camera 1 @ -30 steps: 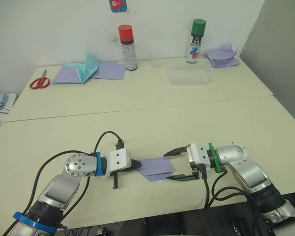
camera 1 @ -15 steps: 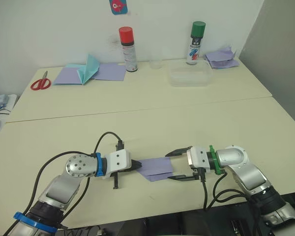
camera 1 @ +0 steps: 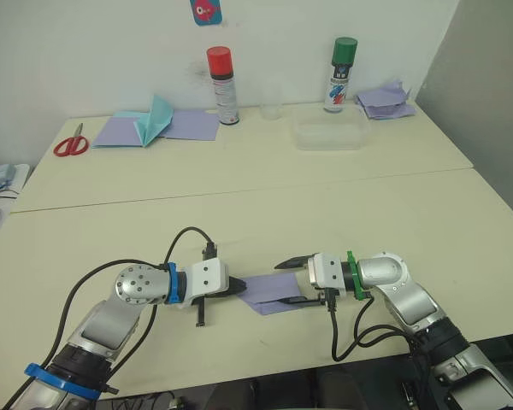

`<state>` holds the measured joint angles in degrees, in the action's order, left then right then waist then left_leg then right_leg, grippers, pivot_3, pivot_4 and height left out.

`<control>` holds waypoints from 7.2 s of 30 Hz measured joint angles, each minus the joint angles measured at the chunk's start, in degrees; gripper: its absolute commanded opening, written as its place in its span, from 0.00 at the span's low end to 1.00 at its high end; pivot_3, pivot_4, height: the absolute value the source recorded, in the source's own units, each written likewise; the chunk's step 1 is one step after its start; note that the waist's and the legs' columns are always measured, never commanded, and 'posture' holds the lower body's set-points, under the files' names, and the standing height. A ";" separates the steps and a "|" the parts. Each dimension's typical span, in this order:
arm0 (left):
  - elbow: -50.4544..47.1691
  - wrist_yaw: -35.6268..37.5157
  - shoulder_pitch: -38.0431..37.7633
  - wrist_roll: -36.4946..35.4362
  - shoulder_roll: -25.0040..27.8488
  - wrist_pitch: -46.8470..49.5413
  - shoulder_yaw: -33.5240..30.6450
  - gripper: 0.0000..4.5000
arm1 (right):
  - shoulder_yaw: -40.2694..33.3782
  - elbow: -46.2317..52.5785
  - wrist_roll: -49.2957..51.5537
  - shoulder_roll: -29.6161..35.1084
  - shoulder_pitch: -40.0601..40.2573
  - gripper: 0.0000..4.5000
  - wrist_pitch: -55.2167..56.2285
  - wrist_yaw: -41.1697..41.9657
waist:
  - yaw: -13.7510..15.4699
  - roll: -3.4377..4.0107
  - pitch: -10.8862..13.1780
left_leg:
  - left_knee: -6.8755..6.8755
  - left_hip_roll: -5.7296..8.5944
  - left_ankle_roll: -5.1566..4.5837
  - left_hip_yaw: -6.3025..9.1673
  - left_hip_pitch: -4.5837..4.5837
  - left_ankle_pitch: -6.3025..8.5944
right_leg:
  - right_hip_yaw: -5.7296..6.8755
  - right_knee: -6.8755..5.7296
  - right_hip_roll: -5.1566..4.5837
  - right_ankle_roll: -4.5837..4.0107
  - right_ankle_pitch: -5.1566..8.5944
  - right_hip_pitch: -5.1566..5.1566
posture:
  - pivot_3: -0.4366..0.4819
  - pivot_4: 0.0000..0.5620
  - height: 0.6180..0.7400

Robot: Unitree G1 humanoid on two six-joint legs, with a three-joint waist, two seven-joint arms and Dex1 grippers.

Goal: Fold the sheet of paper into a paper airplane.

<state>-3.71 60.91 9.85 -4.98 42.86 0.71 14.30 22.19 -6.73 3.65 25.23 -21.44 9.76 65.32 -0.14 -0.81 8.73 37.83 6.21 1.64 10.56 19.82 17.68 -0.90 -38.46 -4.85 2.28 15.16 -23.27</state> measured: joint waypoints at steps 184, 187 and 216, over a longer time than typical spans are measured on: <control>5.86 8.48 5.24 -2.76 -1.94 2.35 2.26 0.00 | -2.83 3.99 10.95 -1.79 2.57 0.01 -16.00 -3.59 | 0.17 0.34 0.04 | -0.07 -0.20 -0.10 0.05 -0.01 0.15 | -0.07 0.51 0.40 0.01 0.00 0.10 | 0.48 0.27 1.00; 5.79 8.48 5.20 -2.76 -1.79 2.35 2.27 0.00 | -2.96 3.99 10.95 -2.06 2.20 0.01 -17.13 -4.11 | 0.12 0.34 0.04 | -0.06 -0.22 -0.10 0.05 -0.01 0.15 | -0.07 0.50 0.41 0.01 0.00 0.10 | 0.48 0.27 1.00; 4.52 8.26 4.12 -2.77 -1.33 2.65 1.71 0.00 | 2.15 3.38 1.48 -0.16 3.66 0.69 0.96 1.52 | 0.04 0.35 0.04 | -0.10 -0.41 0.07 -0.03 0.00 0.15 | -0.06 0.57 0.58 0.02 0.00 0.09 | 0.48 0.27 1.00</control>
<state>0.81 69.17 13.97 -7.75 41.54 3.36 16.00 24.34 -3.35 5.13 25.07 -17.78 10.72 66.83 -0.11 -0.46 8.78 37.73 5.79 1.71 10.53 19.82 17.83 -0.96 -37.89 -4.28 2.29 15.16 -23.18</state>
